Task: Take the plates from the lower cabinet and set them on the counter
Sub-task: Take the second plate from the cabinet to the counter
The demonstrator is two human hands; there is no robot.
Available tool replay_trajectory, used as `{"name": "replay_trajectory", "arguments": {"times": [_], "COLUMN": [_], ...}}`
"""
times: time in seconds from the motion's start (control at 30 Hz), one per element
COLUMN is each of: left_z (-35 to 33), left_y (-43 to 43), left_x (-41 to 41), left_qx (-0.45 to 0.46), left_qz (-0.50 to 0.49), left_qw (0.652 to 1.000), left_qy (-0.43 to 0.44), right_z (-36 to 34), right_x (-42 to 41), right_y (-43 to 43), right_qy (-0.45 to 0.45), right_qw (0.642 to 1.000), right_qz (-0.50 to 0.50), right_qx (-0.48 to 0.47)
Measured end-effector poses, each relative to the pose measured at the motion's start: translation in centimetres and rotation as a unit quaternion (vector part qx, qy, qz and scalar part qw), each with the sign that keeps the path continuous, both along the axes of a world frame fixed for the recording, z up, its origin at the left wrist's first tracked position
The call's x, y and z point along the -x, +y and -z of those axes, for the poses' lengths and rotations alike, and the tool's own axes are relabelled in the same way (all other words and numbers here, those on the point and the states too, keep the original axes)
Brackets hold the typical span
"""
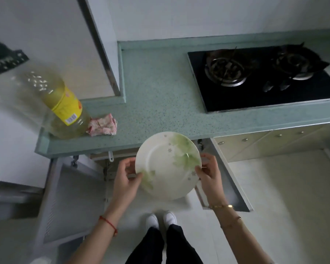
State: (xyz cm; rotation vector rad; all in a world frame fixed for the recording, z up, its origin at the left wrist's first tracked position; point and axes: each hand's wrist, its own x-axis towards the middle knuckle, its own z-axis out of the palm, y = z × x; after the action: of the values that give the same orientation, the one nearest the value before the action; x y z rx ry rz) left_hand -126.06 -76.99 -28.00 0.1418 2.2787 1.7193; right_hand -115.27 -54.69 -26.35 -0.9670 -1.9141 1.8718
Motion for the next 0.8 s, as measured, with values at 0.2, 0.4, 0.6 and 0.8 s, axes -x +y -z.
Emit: {"name": "replay_trajectory", "arguments": {"times": [0.2,0.4,0.6,0.8], "left_z": [-7.4,-10.2,-11.6,-13.0], "left_y": [2.8,7.4,13.7,22.4], "left_x": [0.1,-2.7,-7.2,-14.0], "left_qx": [-0.029,-0.059,-0.077,-0.076], "left_qz": [0.111,0.21,0.317,0.414], "left_qw": [0.993,0.976,0.944,0.905], "left_qy": [0.023,-0.003,-0.043,-0.059], "right_z": [-6.7,-9.6,-11.4,-12.2], "right_x": [-4.1,-11.1,-18.6,-27.0], "right_y": [0.6,0.8,2.0,6.6], "right_qy": [0.043,0.054,0.091,0.106], "right_qw": [0.991,0.969,0.932,0.893], "right_qz": [0.111,0.235,0.347,0.436], "right_qx": [0.055,0.044,0.054,0.044]}}
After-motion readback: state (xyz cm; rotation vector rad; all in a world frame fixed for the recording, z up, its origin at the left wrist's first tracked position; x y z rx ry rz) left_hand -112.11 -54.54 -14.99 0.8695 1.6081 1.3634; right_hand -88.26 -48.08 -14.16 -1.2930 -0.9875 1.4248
